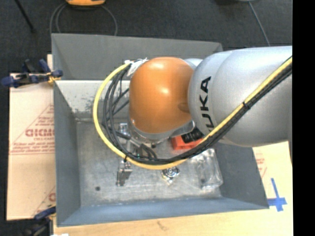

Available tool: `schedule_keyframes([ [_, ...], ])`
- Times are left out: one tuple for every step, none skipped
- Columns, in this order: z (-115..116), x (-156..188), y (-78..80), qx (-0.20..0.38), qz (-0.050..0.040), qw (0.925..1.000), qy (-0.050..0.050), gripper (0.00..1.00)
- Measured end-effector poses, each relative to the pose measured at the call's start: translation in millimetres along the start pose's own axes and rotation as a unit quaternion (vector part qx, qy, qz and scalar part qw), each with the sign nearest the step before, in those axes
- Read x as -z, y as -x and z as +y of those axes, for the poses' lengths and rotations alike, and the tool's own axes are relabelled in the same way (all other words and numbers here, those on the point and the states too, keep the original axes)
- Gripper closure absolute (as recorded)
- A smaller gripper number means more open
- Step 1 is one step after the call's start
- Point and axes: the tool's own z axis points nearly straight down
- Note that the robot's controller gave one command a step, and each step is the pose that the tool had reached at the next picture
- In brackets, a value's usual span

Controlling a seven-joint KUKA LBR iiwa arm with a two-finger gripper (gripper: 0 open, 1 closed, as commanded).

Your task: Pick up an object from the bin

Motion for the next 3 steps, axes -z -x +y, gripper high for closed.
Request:
schedule_keyframes([
  [-74, -57, 63.4, 0.039, -0.0029, 0.9992, -0.002, 0.0],
  [-136, -128, 99.1, 0.047, -0.001, 0.9989, -0.002, 0.0],
  [-174, -142, 142.2, 0.086, -0.006, 0.9963, -0.002, 0.0],
])
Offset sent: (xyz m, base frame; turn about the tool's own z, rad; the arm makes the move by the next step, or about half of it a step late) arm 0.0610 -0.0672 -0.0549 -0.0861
